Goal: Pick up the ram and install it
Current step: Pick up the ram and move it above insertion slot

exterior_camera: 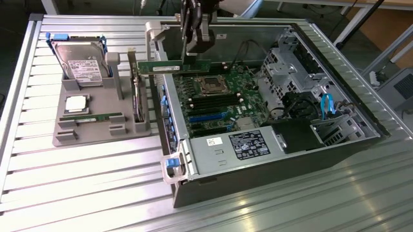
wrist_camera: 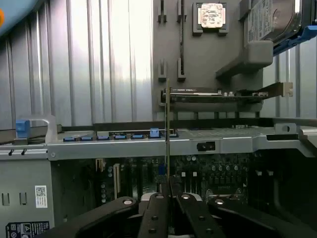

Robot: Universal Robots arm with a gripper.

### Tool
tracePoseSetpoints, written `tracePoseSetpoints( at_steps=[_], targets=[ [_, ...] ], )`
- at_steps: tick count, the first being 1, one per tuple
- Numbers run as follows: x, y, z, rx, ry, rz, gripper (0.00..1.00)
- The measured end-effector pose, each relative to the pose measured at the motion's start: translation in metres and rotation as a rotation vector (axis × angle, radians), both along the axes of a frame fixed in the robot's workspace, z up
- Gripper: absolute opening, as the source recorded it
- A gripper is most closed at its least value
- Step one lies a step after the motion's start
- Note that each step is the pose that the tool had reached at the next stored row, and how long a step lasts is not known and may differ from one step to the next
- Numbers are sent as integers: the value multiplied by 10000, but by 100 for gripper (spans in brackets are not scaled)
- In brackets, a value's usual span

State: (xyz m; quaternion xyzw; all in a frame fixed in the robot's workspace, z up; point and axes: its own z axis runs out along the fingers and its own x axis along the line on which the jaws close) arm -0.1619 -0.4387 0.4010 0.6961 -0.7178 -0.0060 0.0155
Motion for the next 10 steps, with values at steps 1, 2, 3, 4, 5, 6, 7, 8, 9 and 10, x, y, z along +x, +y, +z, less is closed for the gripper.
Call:
tracePoseSetpoints(
  at_steps=[1,2,3,4,5,6,7,8,9,10],
  targets=[
    [62,0,0,-1,2,0,11],
    [154,0,0,0,2,0,11],
    [263,0,0,0,3,0,11],
    [351,0,0,1,4,0,11],
    [448,0,0,0,6,0,11],
    [510,0,0,0,7,0,11],
    [546,0,0,0,7,-1,11],
    [583,0,0,0,8,0,11],
    [617,0,0,0,8,0,11],
    [682,0,0,0,9,0,11]
  ],
)
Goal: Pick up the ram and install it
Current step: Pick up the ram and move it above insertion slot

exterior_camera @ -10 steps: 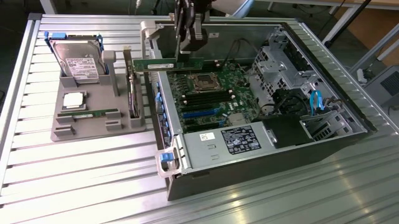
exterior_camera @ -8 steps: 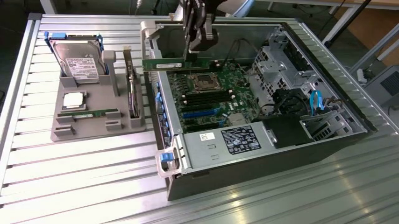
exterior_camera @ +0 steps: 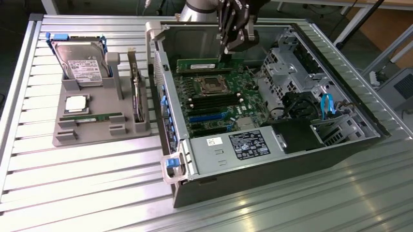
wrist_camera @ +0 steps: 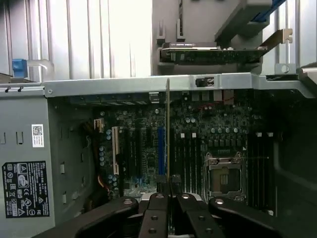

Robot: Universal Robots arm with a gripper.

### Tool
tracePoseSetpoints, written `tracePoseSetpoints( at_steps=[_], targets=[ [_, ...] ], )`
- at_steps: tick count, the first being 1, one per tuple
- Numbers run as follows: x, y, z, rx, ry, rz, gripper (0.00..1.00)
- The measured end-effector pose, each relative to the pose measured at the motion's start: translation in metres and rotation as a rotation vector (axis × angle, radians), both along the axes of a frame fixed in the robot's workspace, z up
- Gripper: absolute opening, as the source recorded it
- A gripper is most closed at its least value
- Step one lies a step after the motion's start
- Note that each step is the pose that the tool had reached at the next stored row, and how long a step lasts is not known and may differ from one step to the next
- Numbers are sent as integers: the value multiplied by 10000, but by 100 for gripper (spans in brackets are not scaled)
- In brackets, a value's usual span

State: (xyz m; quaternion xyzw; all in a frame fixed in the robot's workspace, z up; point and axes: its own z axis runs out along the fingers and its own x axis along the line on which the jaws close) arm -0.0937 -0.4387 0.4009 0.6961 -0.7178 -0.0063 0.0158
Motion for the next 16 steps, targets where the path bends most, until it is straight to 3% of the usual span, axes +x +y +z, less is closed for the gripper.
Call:
tracePoseSetpoints(
  at_steps=[6,9,14,16],
  targets=[
    [448,0,1,-1,5,-1,11],
    [466,1,-8,9,4,-1,11],
    [468,-1,-170,18,5,-1,11],
    [469,-2,-286,19,5,0,11]
  ],
)
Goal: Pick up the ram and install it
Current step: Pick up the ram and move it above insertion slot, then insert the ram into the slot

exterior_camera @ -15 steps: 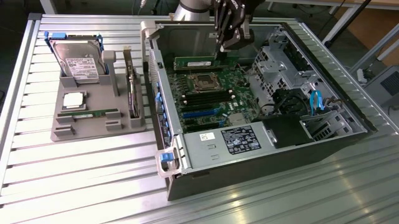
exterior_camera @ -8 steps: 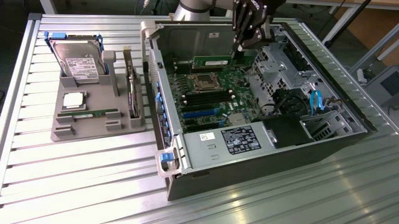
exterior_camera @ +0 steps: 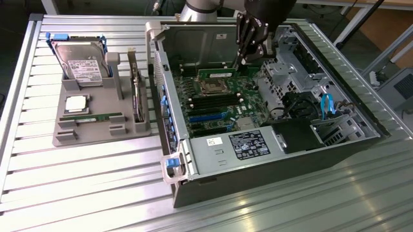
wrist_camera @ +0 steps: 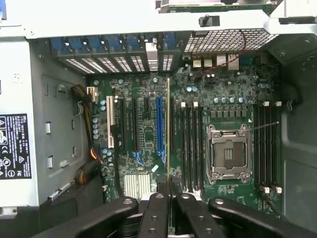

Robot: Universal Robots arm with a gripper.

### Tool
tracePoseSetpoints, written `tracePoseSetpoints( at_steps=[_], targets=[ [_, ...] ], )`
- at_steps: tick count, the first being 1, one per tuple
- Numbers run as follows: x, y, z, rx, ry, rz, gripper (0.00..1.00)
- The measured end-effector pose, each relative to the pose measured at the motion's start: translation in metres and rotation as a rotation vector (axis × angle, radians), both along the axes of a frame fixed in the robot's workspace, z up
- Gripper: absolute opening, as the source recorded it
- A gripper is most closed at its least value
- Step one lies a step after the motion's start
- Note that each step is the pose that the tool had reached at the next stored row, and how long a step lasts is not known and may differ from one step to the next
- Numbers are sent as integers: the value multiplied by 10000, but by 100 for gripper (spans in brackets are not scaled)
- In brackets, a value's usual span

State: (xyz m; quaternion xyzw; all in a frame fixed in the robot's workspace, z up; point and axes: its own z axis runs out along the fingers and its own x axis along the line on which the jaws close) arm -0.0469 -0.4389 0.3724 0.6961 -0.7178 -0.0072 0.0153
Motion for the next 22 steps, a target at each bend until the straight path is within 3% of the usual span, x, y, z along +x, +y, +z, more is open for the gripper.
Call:
tracePoseSetpoints(
  at_steps=[6,9,13,18,22],
  targets=[
    [70,3,-27,-1,1,0,11],
    [70,97,-31,1,1,0,11],
    [70,285,-40,10,1,0,11],
    [70,356,-43,17,1,0,11],
    [70,356,-44,18,0,1,11]
  ],
)
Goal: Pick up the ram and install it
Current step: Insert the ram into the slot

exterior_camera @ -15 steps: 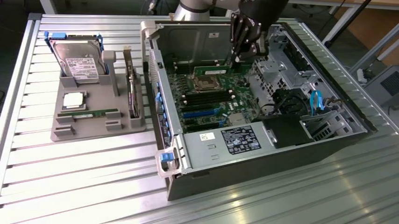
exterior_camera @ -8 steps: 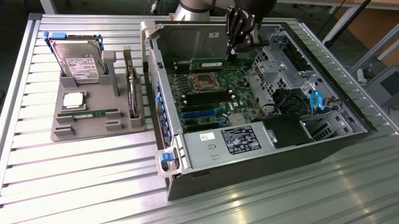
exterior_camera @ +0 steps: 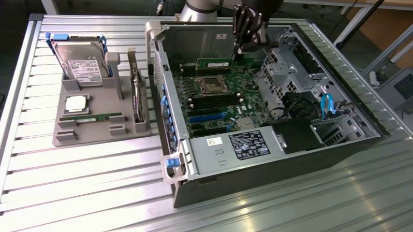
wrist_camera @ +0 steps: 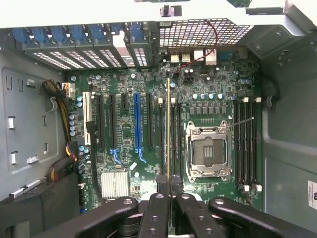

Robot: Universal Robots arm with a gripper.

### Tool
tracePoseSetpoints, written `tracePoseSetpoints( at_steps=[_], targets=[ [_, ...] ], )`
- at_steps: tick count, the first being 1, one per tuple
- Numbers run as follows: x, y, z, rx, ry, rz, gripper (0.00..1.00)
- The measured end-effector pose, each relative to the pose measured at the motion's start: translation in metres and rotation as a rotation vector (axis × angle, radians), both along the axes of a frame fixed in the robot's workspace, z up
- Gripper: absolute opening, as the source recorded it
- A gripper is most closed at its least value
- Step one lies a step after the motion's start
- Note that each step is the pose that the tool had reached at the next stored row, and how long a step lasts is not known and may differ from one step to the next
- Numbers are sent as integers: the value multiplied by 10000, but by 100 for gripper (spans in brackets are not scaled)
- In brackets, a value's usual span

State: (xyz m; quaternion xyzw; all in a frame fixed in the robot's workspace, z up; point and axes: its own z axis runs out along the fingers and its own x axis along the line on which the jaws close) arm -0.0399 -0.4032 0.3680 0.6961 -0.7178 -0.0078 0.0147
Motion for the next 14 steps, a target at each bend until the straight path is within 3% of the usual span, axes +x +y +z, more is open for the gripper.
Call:
tracePoseSetpoints(
  at_steps=[11,14],
  targets=[
    [0,0,-1,0,0,0,11],
    [0,0,-93,0,-4,0,11]
  ],
)
